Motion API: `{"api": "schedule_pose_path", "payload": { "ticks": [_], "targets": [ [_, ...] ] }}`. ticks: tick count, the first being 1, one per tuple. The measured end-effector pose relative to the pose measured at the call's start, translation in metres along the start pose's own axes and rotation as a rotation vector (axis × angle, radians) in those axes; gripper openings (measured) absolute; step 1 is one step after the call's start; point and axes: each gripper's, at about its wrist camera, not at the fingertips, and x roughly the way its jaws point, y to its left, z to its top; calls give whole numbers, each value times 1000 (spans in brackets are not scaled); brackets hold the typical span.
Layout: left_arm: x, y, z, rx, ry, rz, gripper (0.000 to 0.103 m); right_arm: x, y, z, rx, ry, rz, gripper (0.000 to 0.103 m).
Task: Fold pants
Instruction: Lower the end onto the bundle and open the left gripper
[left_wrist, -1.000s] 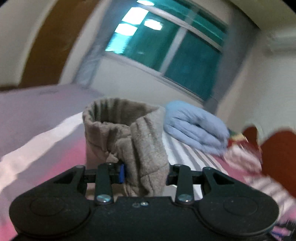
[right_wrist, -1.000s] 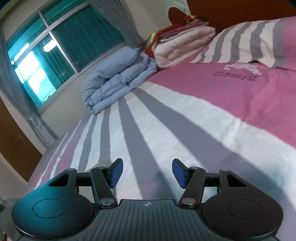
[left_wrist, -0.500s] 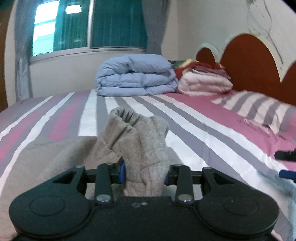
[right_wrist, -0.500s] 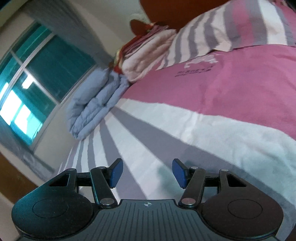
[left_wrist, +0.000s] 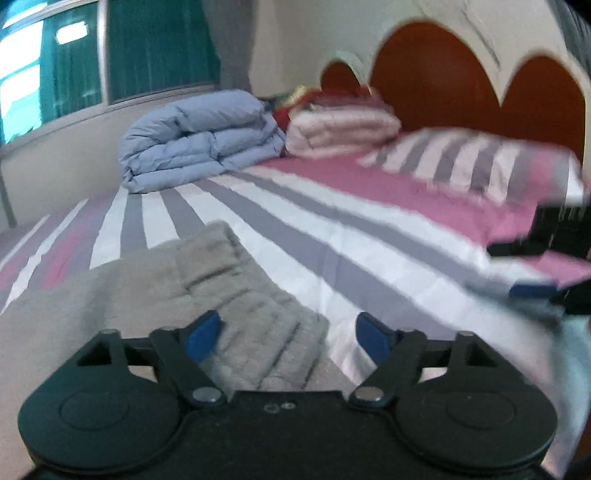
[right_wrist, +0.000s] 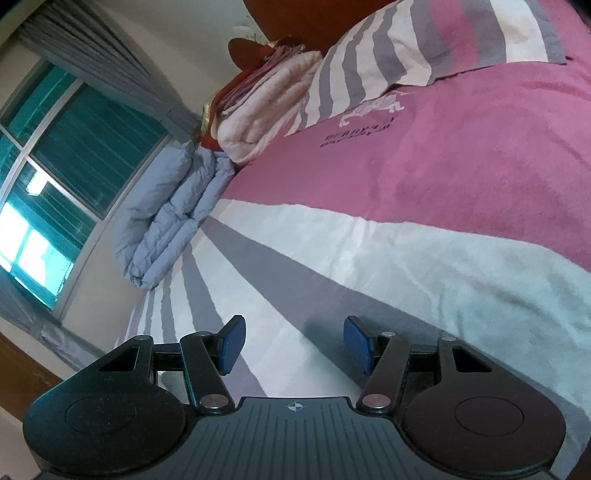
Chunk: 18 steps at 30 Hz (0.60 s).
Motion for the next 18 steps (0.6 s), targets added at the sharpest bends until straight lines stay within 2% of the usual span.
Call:
{"api": "schedule_pose_path", "payload": {
  "ticks": [4,6,8,12,15,18],
  "targets": [
    [-52,55,-10,-121,-120,90,72,-5,-1,1,-5,-9,16,59],
    [-82,93,-25,-191,-167,175,79,-7,3,-1,-25,-4,47,59],
    [-105,143,-45,-290,-153,278,78,-8,12,-4,-63,5,91,59],
    [-143,228,-88,-527,-137,418,80,-9,48,-21,-202,69,250,58],
    [-165,265,-123,-671,-163,467,82,-8,81,-40,-301,137,364,58],
    [-170,274,-155,-717,-160,470,83,4,110,-65,-348,234,424,58]
  ]
}}
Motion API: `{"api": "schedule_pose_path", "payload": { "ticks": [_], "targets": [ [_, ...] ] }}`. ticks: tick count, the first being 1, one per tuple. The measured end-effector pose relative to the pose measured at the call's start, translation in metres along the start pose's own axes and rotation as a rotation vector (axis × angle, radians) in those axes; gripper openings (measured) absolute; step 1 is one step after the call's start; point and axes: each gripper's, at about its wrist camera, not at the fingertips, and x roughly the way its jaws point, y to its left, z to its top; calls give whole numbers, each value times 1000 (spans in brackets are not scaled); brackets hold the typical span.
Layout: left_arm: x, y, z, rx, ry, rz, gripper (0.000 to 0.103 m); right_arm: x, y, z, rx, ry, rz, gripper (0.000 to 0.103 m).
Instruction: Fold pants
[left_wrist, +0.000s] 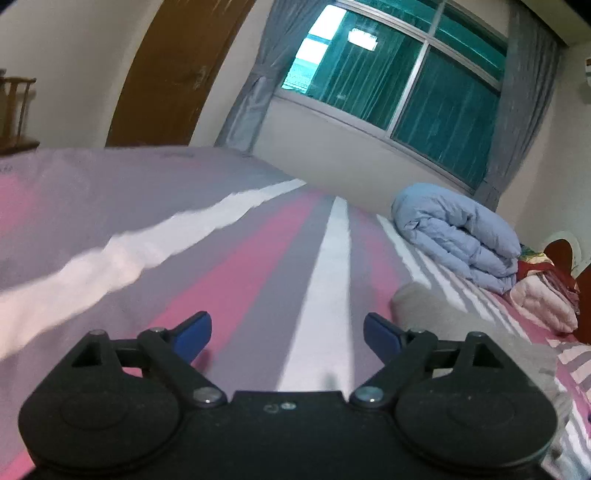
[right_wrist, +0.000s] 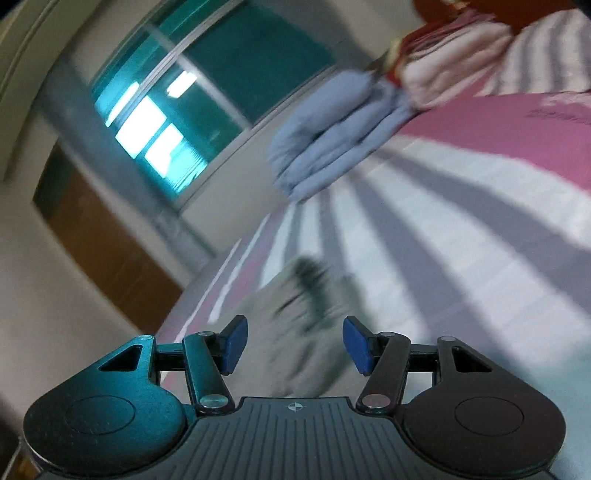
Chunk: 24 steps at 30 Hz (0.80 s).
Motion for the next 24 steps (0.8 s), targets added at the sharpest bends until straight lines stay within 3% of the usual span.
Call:
{"api": "schedule_pose_path", "payload": {
  "ticks": [1,4,8,12,15,16,20,22,24],
  "targets": [
    [5,6,0,-30,42,21,81,10,7,-3,-13,26,1,58],
    [3,18,4,-103,21,-5,84,39,17,-12,-17,84,-8,56],
    [11,19,4,-80,65,-13,84,68,17,-14,10,116,-62,52],
    [14,22,0,-77,89,-24,85,92,20,-8,18,152,-147,33],
    [13,26,-1,-100,89,-33,85,97,27,-1,-15,174,-163,18],
    [14,27,-1,-103,87,-34,85,92,32,4,-25,161,-149,17],
    [15,27,-2,-108,86,-32,85,45,34,18,11,-15,-30,16],
    [15,26,-2,-107,89,-30,85,51,18,14,13,16,-120,16],
    [15,26,-2,-102,93,-26,85,58,-13,5,116,83,-177,16]
  ]
}}
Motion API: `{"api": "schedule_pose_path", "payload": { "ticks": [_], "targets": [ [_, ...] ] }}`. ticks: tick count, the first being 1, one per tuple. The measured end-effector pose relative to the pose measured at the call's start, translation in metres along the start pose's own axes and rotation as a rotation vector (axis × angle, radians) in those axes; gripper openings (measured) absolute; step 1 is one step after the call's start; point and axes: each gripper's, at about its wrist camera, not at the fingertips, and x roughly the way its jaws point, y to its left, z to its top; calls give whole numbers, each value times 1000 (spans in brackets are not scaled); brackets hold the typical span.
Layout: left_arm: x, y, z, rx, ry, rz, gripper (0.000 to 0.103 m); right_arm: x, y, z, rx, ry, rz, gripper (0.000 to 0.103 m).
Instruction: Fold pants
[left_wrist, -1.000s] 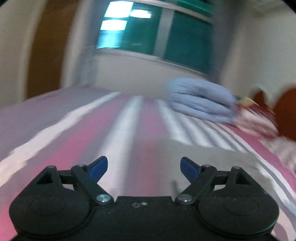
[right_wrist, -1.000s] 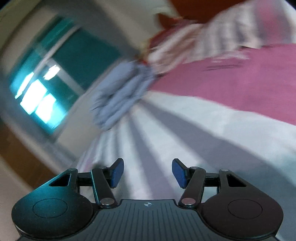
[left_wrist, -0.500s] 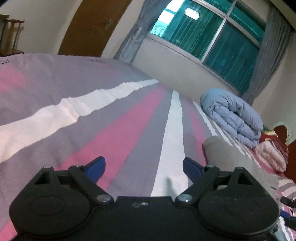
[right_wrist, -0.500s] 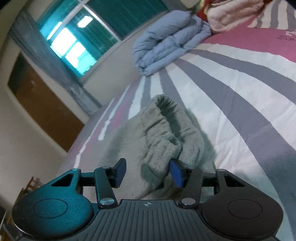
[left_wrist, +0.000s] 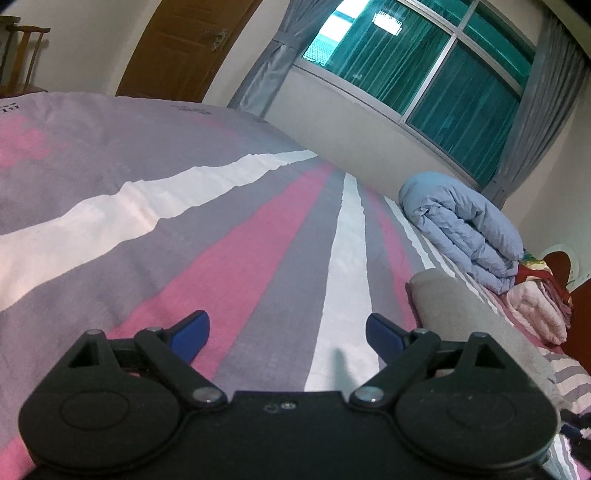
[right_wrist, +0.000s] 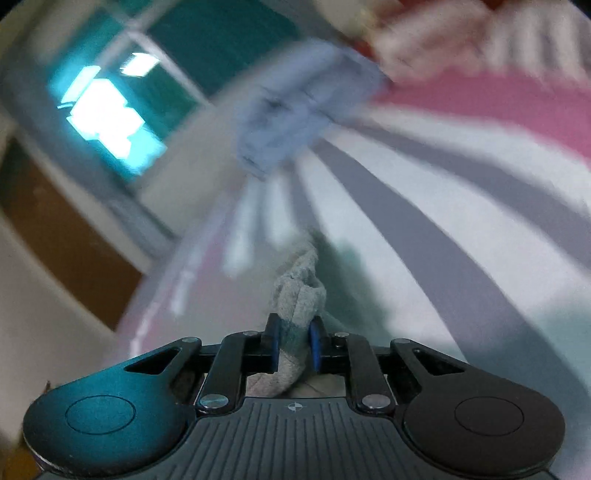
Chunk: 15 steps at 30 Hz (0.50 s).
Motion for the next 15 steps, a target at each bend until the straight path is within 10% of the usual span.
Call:
{"api": "schedule_pose_path", "payload": {
  "ticks": [3,7,12,15],
  "targets": [
    [-1,-1,0,2,2,5,85,-4,-15,-4,66,2,45,24],
    [2,-3,-1,7,4,16,87,-28,-18,-1,76,-73,84,68],
    [4,-6,-1,14,8,33,87,4,-19,-3,101,59,76,67],
    [4,-7,-1,11,10,31,87,28,-15,-6,117,126,51,41]
  ]
}}
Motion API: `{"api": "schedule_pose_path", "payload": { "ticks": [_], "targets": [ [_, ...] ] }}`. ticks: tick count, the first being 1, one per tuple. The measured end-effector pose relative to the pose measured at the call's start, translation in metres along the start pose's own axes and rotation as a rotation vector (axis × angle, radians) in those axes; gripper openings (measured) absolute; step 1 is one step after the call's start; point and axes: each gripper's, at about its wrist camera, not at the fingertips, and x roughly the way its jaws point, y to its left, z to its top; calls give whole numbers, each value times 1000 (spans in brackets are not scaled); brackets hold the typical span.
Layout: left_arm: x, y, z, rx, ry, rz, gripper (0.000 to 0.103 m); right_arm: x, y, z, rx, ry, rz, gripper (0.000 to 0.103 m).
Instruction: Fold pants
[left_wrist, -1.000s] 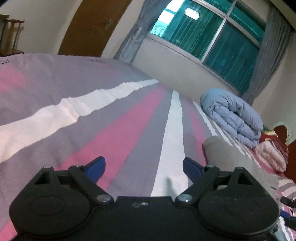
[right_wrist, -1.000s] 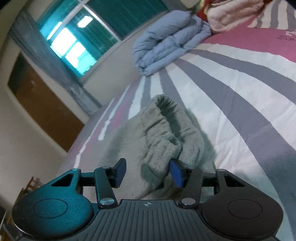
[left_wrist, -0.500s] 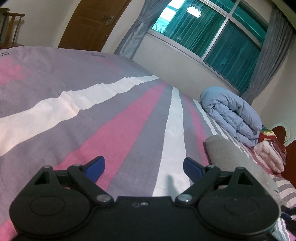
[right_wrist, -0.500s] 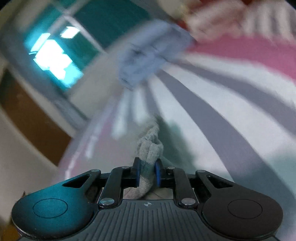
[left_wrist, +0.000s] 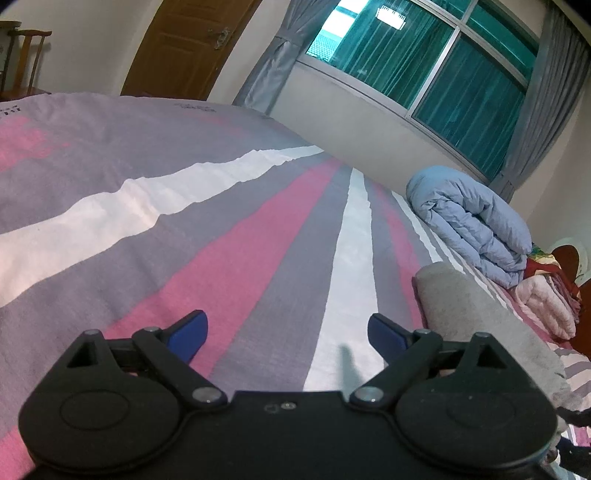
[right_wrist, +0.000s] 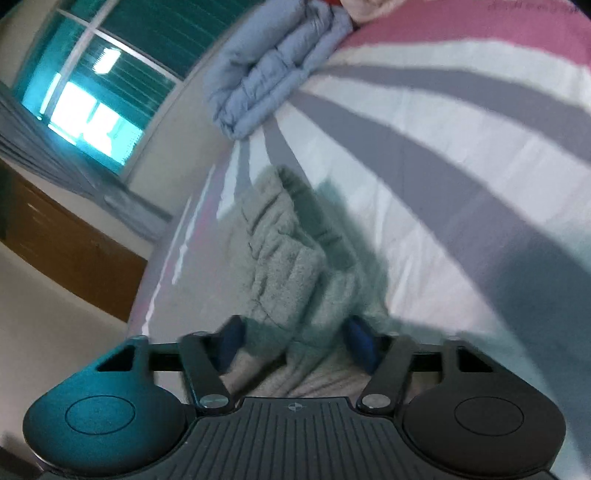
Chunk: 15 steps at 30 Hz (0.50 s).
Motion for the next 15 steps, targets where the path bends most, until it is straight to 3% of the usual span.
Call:
{"api": "schedule_pose_path", "payload": {
  "ticks": [2,4,6,8,10,11,15],
  "targets": [
    [0,0,0,1,1,1,87,7,5,3,7,18,4,32],
    [1,0,-1,4,3,2,88,-9,8,6,68,-53,138,30],
    [2,-1,-1,7,6,4,88,-23,3,3,156,-104,209,30],
    [3,-2,-1,11,9,7,89,-25,-6,-5,156,-137,147,30],
    [2,-2,-1,17,12,7,89,-3,-32,-9,208,-54,24,30],
    [1,-2,-1,17,12,5,89,2,-45,-10,253,-53,54,30],
    [1,-2,-1,16,12,4,89,-5,-31,-4,133,-96,33,31]
  ]
}}
